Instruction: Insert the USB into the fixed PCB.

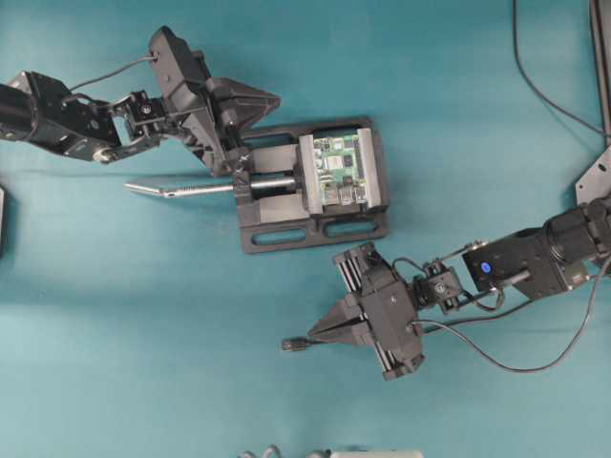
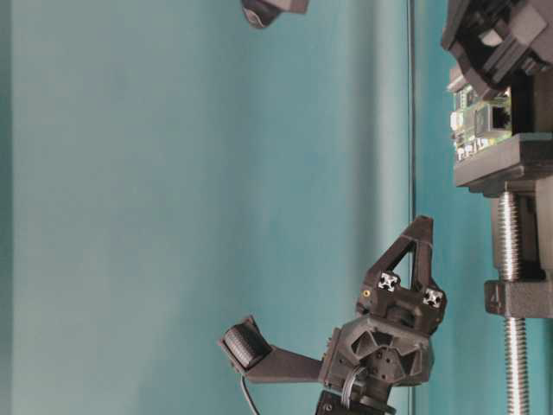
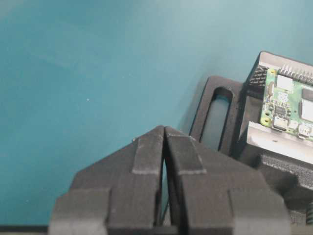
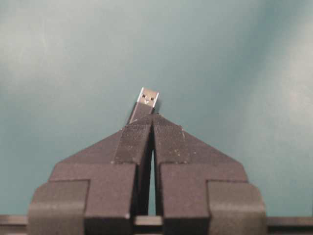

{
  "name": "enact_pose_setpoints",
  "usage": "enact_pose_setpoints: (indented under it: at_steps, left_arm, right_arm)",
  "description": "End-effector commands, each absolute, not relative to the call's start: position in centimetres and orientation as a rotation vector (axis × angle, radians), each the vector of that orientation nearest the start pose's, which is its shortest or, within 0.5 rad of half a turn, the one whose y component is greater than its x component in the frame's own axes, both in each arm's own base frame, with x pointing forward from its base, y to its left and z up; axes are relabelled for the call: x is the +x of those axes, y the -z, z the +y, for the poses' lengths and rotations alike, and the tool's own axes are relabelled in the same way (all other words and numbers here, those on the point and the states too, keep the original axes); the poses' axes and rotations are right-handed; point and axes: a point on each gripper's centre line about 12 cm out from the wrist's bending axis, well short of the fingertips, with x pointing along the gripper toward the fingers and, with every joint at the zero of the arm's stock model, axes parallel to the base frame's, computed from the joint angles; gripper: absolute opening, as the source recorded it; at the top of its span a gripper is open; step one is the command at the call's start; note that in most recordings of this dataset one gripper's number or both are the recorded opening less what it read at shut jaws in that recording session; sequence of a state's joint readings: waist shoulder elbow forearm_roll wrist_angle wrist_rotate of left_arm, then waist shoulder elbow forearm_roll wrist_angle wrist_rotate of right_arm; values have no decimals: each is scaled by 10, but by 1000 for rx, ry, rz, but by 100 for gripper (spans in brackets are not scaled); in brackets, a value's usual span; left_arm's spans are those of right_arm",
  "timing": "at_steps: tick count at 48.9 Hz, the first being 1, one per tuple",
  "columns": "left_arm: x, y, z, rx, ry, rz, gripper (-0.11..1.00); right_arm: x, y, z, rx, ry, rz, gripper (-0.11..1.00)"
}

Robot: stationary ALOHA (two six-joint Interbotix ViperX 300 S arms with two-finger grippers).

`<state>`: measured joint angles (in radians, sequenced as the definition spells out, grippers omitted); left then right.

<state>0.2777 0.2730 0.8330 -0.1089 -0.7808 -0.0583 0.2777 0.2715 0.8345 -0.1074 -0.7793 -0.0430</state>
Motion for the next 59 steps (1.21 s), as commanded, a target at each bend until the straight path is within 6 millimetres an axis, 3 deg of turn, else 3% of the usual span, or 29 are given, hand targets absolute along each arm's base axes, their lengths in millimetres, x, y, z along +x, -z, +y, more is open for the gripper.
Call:
enact_pose_setpoints:
  at_steps: [1,5,15,27,32,41,45,52,59]
  left_arm:
    - [372,-111,109,-106,-323,278,1]
    - [369,-115,106,-100,-313,306,6]
    - [355,-127,101,-89,-297,431,1]
    - [328,-161,90,-43,-266,512,9]
    - [313,-171,84,-40,-260,498,24]
    - [278,-182,66,-11,-229,448,78]
    - [261,-184,55,-9,-209,412,94]
    - [229,-193,40,3,-175,345,96]
    - [192,-198,31,4,-160,293,96]
  right_arm:
    - [370,-100,117,-147,-373,282,0]
    - [370,-98,116,-148,-366,313,0]
    - [369,-90,113,-147,-347,384,0]
    - [375,-96,115,-142,-346,357,0]
    - [377,-98,116,-140,-346,351,0]
    - [379,-100,116,-90,-321,353,0]
    - [380,-100,115,-76,-307,356,1]
    - [381,-100,113,-47,-277,357,10]
    - [383,-101,116,-15,-248,360,33]
